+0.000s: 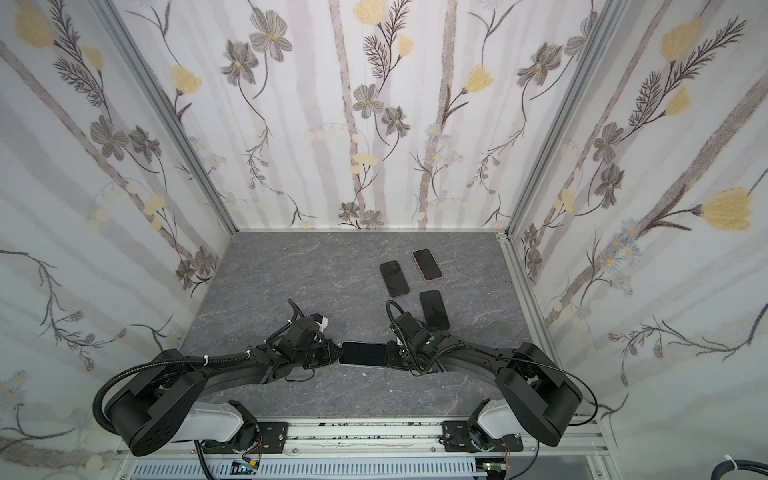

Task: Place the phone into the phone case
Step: 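Press the phone edges down into the case rim with both grippers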

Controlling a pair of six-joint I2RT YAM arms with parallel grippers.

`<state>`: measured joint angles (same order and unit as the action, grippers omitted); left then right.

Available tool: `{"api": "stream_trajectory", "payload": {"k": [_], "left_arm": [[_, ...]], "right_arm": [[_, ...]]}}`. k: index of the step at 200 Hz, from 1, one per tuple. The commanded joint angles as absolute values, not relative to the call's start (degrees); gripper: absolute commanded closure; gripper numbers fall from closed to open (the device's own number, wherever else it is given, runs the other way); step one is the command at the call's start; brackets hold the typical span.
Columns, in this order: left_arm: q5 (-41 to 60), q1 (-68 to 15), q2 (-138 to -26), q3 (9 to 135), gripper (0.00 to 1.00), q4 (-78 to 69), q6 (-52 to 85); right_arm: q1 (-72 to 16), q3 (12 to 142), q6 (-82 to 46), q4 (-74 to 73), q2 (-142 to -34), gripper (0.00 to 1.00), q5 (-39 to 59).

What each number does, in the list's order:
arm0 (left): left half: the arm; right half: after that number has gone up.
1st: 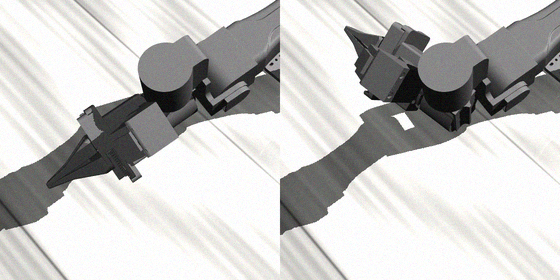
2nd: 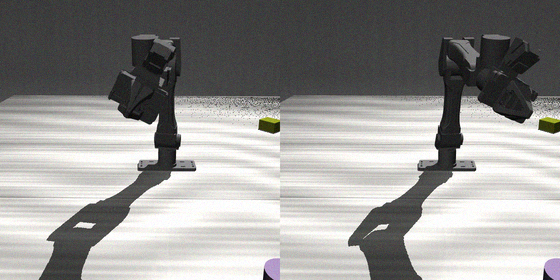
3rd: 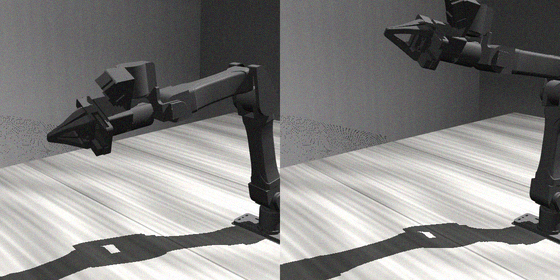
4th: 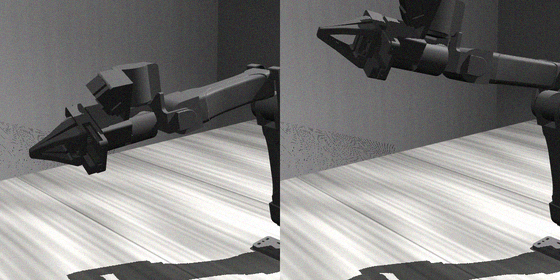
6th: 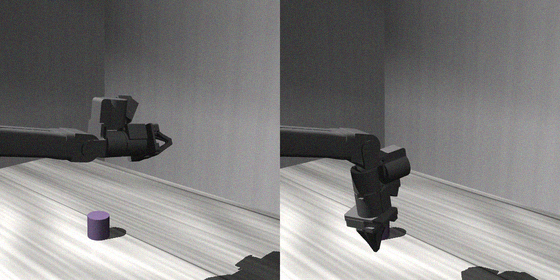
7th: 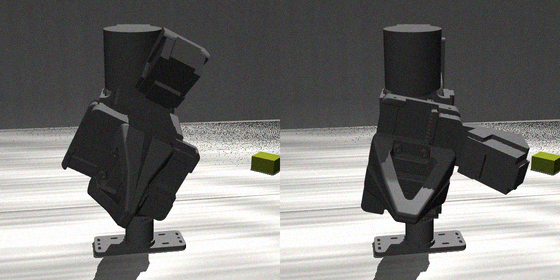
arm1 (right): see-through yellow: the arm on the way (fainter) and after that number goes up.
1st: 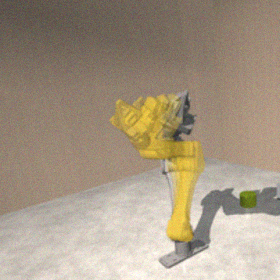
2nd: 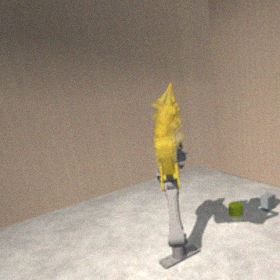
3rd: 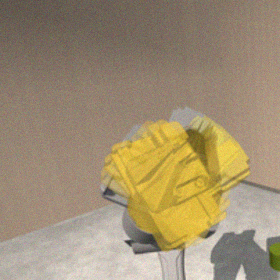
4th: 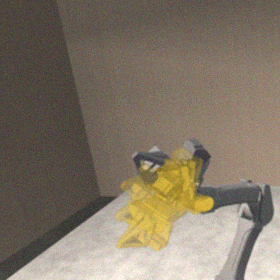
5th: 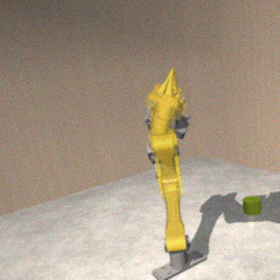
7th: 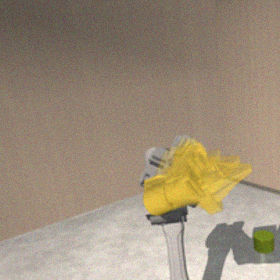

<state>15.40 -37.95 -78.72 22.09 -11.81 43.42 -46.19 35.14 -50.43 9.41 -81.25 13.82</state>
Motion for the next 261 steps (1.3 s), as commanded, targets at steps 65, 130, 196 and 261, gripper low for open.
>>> {"api": "stream_trajectory", "payload": {"k": [65,130,196,261], "left_arm": [[11.2,-37.9,-79.4,20.9,0.85,-3.8,42.3],[11.1,-38.0,-79.3,21.4,0.85,-3.0,42.5],[9.2,-37.9,-75.6,23.5,0.85,-0.7,41.6],[10.2,-37.9,-76.4,23.9,0.85,-0.7,41.2]], "right_arm": [[-46.4,35.7,-49.1,12.1,-86.5,0.93,13.7],[-49.5,41.1,-47.0,21.3,-90.3,0.88,6.0],[-49.1,54.1,-42.8,28.7,-88.9,0.75,1.3],[-48.9,54.9,-41.1,27.9,-95.0,0.84,1.3]]}}
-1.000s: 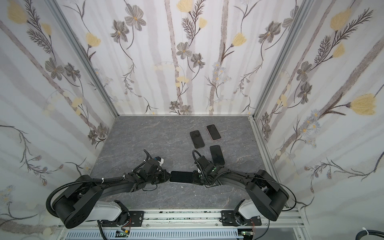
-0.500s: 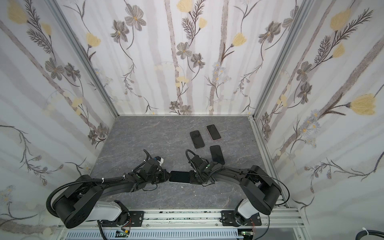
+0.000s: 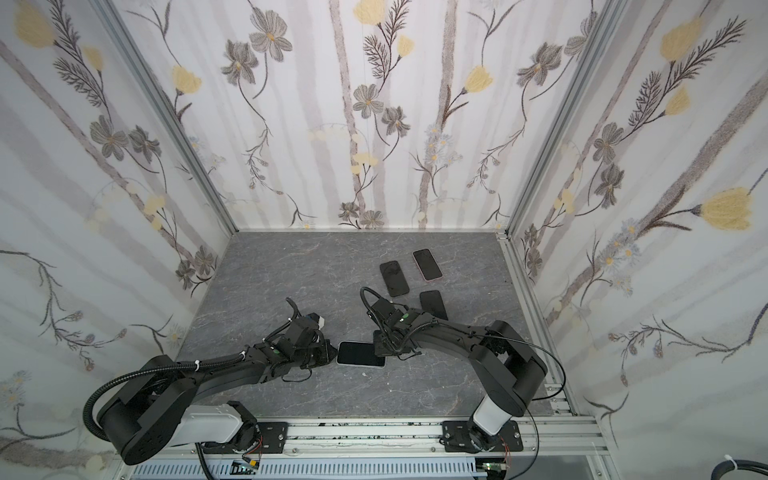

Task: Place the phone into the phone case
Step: 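Press the phone edges down into the case rim with both grippers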

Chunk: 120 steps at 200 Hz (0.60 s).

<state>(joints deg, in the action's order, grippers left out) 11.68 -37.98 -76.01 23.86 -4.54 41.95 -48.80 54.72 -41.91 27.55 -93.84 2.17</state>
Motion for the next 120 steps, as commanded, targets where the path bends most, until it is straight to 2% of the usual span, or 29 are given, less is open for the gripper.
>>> {"api": "stream_trajectory", "payload": {"k": [1,51,83,120], "left_arm": [[10.2,-38.0,-76.3,23.8,0.85,-0.7,41.2],[10.1,-37.9,-76.8,23.6,0.85,-1.2,41.3],[9.7,-38.0,-76.9,23.5,0.85,-1.3,41.4],[9.5,-38.0,-76.9,24.7,0.85,-1.1,41.3]], "right_arm": [[-48.9,54.9,-41.0,27.9,-95.1,0.85,1.3],[-49.1,54.1,-40.0,28.8,-100.7,0.94,2.5],[-50.3,54.2,-39.8,30.0,-103.3,0.94,2.2],[-51.1,57.5,-39.5,32.4,-102.6,0.89,-0.1]]}}
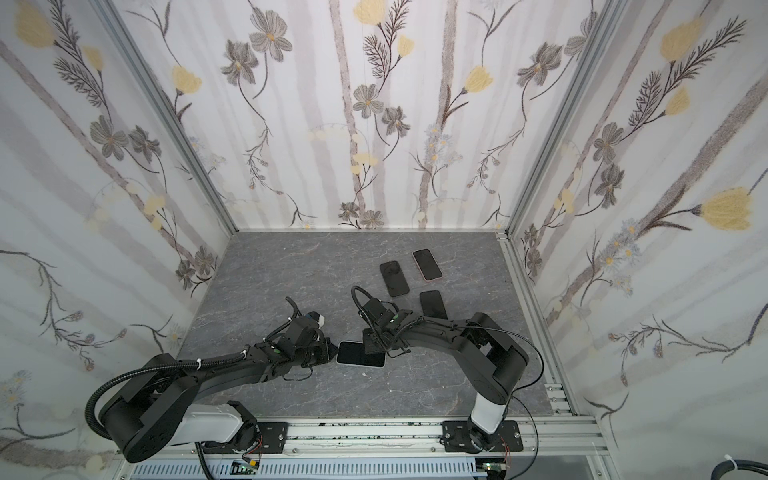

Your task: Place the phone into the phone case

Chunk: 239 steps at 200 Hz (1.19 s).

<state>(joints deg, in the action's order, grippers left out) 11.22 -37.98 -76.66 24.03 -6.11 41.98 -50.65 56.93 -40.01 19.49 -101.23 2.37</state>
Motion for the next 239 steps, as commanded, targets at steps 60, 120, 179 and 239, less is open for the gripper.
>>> {"api": "stream_trajectory", "payload": {"k": [60,120,179,239], "left_arm": [[-0.1,-33.9,-72.5,34.2,0.78,0.6,35.9],[-31.5,-22.5,-72.8,34.4,0.55,-28.1,16.8],[-44.4,-10.4,-81.1,22.5,0.3,-52.6,2.2],[-20.1,-5.3,-83.8,18.8,0.21,-59.3,-4.5]], "right_arm": [[-48.7,72.4,-28.4,32.5,-95.2,0.69,-8.2],[-26.9,65.6,-14.6,7.9,-80.8,0.23,-26.4],[-4.0,36.5,-7.7,-28.4,-78.0,0.01,-18.0],[-1.2,22.6,-0.5,-53.2,-85.3,0.0,-0.7]]}}
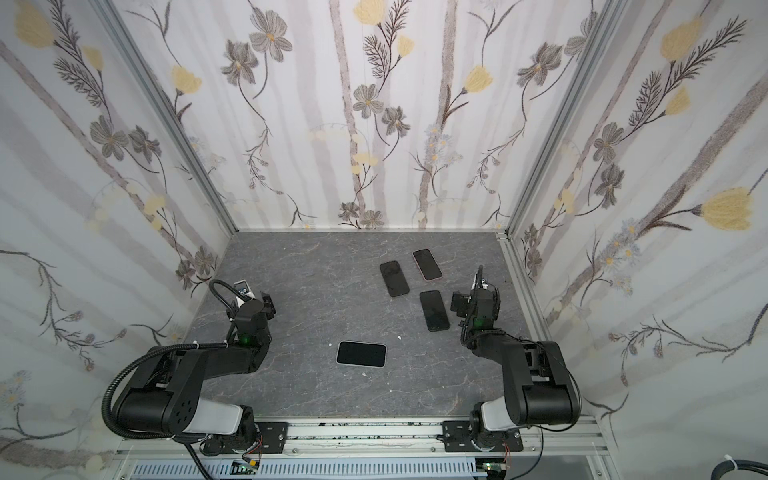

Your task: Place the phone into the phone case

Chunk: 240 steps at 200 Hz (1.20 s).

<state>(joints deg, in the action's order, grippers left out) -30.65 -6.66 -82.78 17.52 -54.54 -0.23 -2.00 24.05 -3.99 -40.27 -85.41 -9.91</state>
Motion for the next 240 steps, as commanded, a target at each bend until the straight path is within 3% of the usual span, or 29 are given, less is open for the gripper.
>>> {"api": "stream_trajectory", "payload": {"k": [1,23,35,53,68,82,93,125,240], "left_arm": [[-19.8,-5.3,-83.8,18.9,0.21,-59.1,-4.4],[-14.0,-4.2,-82.3,17.8,0.21,-59.0,-4.3],[-8.8,-2.9,-80.8,16.5,0.2,-60.0,-0.1],[0.2,-2.4,-81.2,13.7,0.18,-67.1,0.2],[-3.2,-2.6,-85.7,11.4,0.15,-76.0,0.7],[-9.3,-2.4,-92.0,11.0,0.03,-84.2,2.6],[-12.5,-2.2,-89.9,13.1,0.0,-76.2,4.8],[-16.9,-3.4,-91.0,13.0,0.0,-78.4,4.3],[-16.5,-3.3,-91.1,13.2,0.0,-78.1,4.4]], "right_arm": [[-1.2,22.5,-0.5,-53.7,-85.2,0.0,-0.4],[-0.2,14.0,0.2,-67.3,-83.8,0.0,4.0],[-0.2,8.7,-0.5,-83.1,-87.6,0.0,4.6],[0.2,12.2,-2.9,-71.5,-85.4,0.0,-1.9],[0.1,11.9,-3.1,-74.8,-86.8,0.0,-2.3],[0.3,11.9,-3.2,-74.1,-86.5,0.0,-2.4],[0.3,11.7,-3.2,-74.8,-86.5,0.0,-2.4],[0.1,11.7,-2.9,-74.7,-86.4,0.0,-2.1],[0.1,11.7,-2.8,-74.5,-86.4,0.0,-2.1]]}}
